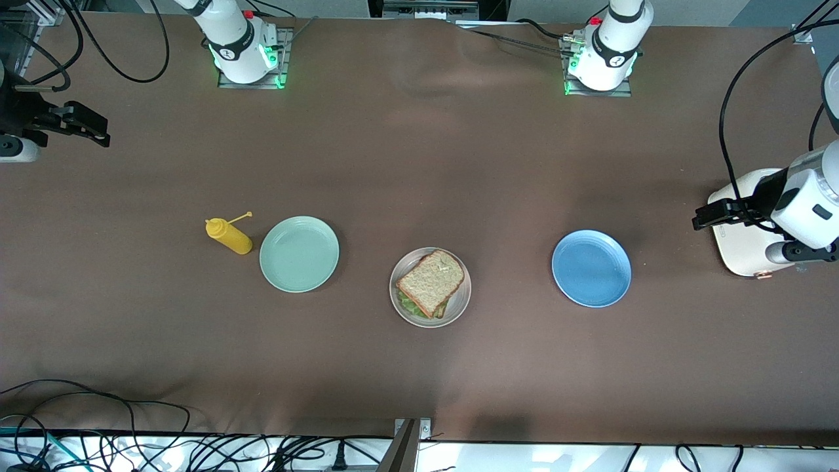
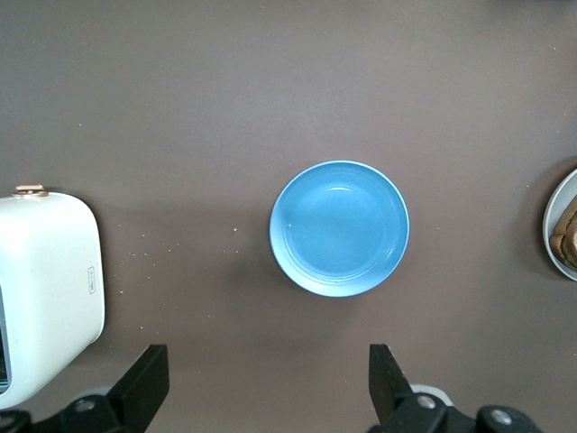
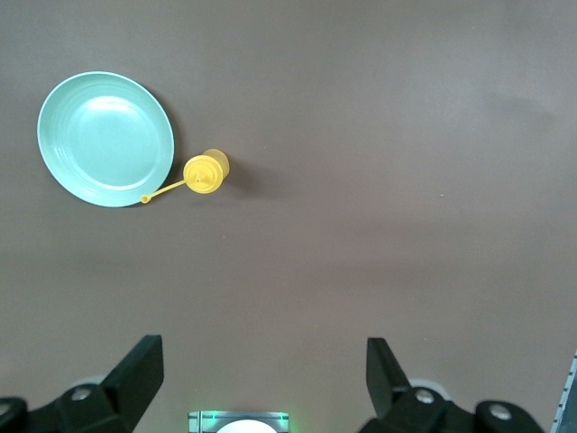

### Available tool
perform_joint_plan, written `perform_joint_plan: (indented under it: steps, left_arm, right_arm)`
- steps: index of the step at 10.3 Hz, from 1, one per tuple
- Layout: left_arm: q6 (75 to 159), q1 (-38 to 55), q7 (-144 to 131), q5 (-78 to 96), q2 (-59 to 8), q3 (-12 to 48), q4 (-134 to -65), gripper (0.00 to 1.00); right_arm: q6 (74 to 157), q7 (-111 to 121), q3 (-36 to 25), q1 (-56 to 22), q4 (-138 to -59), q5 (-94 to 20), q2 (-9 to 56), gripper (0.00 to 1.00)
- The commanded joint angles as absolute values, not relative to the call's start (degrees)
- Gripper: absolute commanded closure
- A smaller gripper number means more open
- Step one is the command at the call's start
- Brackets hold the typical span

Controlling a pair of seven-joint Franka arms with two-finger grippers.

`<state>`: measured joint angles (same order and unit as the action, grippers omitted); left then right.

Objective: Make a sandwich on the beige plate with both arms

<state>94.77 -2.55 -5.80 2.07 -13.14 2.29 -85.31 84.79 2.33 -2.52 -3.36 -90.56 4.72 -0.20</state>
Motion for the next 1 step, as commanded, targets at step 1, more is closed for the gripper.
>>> perform_joint_plan:
  steps: [1]
  left_arm:
    - [99.05, -1.67, -4.31, 3.25, -6.6, 1.41, -94.73, 0.01]
  right_arm:
    - [84.37, 1.67, -2.72, -3.34, -89.56, 2.91, 0.17, 0.0]
